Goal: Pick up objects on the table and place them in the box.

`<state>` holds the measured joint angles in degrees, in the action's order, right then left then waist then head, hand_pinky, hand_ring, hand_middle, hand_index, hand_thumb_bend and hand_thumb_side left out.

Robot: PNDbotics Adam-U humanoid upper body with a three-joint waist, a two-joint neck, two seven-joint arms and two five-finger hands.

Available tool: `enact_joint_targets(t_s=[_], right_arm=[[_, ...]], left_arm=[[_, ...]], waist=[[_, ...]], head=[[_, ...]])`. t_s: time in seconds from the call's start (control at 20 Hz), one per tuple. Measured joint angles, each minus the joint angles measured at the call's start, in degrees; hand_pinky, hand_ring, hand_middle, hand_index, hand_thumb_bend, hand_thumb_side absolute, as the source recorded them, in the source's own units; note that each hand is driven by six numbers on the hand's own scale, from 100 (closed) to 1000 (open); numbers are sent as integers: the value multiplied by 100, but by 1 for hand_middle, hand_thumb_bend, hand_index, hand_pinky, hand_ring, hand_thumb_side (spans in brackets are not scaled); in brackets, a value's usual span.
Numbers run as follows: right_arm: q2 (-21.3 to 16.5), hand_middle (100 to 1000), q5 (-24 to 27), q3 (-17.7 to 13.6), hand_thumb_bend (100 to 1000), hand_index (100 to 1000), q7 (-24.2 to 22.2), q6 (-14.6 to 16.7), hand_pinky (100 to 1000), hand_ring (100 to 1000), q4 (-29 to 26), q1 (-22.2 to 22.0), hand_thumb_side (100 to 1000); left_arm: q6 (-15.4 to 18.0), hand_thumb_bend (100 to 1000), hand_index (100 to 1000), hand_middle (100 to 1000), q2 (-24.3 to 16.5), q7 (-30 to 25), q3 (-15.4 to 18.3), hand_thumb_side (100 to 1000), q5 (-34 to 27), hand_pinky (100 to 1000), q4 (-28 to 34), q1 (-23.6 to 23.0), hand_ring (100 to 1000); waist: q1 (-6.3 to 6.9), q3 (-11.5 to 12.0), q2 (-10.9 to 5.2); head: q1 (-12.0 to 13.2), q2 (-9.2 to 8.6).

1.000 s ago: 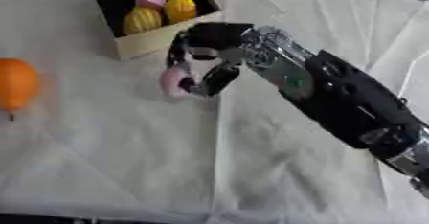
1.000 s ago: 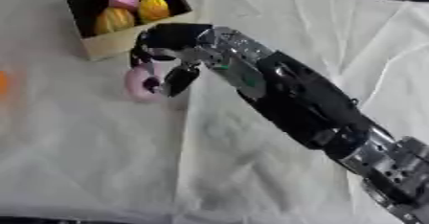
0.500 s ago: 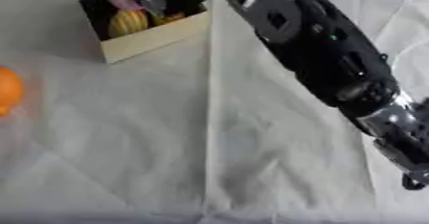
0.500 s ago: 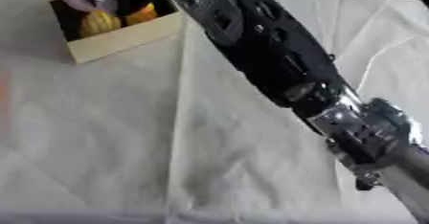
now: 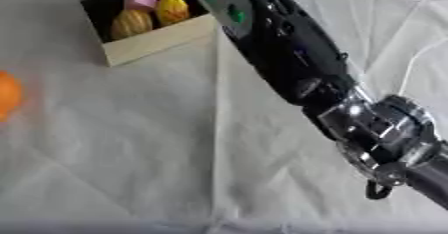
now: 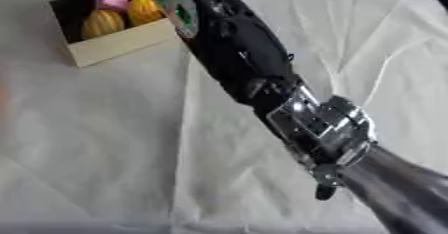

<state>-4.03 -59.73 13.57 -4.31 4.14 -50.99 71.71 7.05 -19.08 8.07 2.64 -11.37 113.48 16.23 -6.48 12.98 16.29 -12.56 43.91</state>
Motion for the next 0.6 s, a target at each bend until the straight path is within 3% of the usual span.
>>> enact_joint_targets(t_s=[0.45, 0.5, 0.55, 0.6], right_arm=[[93, 541, -546, -280, 100, 735, 276, 48, 731, 769, 475, 5, 136], [102, 714, -569, -294, 100, 859, 253, 52, 790, 869, 491, 5, 184], [114, 782, -602, -297, 100, 930, 179, 69, 818, 911, 514, 7, 191], [122, 830, -662, -297, 180, 967, 66, 109, 866, 967, 528, 9, 157]], left_arm=[[0, 100, 840, 796, 2, 0, 0, 655, -5, 812, 0, 21, 833], [0, 100, 840, 796, 2, 0, 0, 655, -5, 812, 0, 22, 833], [0, 100, 840, 796, 4, 0, 0, 655, -5, 812, 0, 22, 833], [0, 100, 840, 796, 12, -1, 0, 655, -5, 812, 0, 24, 833]], waist=[[0, 5, 1], [0, 4, 2], [0, 4, 4], [0, 4, 4]], head=[[-8, 0], [-3, 0], [2, 0], [5, 0]])
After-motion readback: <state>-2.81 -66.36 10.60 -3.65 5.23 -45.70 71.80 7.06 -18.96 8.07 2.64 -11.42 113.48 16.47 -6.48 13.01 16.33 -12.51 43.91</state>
